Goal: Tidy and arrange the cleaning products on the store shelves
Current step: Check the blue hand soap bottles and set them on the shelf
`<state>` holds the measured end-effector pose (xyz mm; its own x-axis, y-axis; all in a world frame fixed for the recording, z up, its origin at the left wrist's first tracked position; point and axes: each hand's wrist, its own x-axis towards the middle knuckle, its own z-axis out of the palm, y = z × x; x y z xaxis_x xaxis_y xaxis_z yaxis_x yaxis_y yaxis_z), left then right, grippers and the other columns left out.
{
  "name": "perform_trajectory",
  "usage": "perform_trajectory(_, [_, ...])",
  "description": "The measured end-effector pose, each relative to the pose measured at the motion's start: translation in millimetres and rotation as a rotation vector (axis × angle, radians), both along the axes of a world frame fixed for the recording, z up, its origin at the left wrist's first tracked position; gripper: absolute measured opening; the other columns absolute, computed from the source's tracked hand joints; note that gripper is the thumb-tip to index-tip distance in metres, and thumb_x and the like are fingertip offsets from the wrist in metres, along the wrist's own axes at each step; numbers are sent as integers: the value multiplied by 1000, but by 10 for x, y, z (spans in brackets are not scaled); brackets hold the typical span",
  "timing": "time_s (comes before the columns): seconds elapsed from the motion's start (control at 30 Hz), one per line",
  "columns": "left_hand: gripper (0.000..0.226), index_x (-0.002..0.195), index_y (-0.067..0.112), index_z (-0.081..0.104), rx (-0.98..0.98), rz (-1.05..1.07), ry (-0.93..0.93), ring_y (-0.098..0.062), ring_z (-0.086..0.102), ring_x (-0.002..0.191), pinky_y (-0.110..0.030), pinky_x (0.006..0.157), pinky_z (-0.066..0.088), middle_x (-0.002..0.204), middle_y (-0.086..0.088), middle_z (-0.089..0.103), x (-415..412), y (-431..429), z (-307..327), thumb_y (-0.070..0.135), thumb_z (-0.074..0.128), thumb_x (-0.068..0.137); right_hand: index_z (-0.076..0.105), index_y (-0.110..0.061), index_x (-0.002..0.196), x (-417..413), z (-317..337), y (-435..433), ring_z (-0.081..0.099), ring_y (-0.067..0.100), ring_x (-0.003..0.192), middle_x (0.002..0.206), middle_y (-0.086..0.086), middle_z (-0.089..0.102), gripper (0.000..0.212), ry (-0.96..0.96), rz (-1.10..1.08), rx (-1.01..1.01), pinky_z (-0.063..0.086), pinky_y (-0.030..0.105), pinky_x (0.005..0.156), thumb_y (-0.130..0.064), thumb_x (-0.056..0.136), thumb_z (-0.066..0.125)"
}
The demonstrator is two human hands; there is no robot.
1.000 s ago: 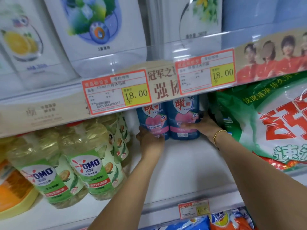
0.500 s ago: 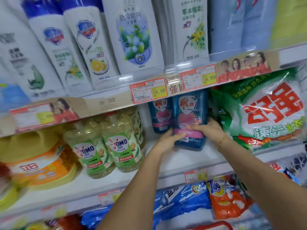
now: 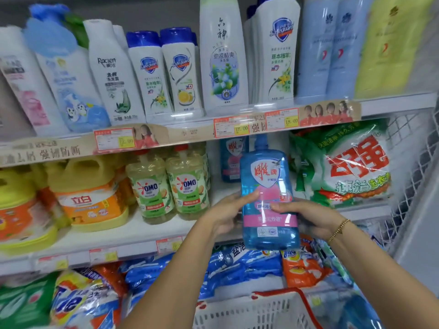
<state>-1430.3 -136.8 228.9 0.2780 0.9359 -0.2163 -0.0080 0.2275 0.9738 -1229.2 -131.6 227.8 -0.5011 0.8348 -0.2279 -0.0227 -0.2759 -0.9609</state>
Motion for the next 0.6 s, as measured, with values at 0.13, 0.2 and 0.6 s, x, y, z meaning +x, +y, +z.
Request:
perform_trajectory(0.13, [71,124,14,56,-12,9,20,-29,66,107,-47,94,53,113,-9,70,-5,-521,-84,36,83,63,55,-5,124,44,-105,-442,66,30,103,117,18,66,98,1,92,-12,56,41,84,-24,37,97])
perform_trajectory(0.2, [71,124,12,56,10,46,-26,-29,69,98,-48,89,55,107,-9,73,-59,-729,-129,25,88,62,51,-5,129,37,-126,-650,62,33,111,121,18,64,93,-37,129,26,50,48,95,-17,47,94])
perform_trajectory(0.6, [99,134,18,48,645,105,195,-8,60,115,-21,90,52,125,5,64,-400,-1551,405,10,95,47,55,-17,125,-215,296,-1284,62,-3,102,109,-20,67,84,-217,-148,817,49,10,77,-6,50,90])
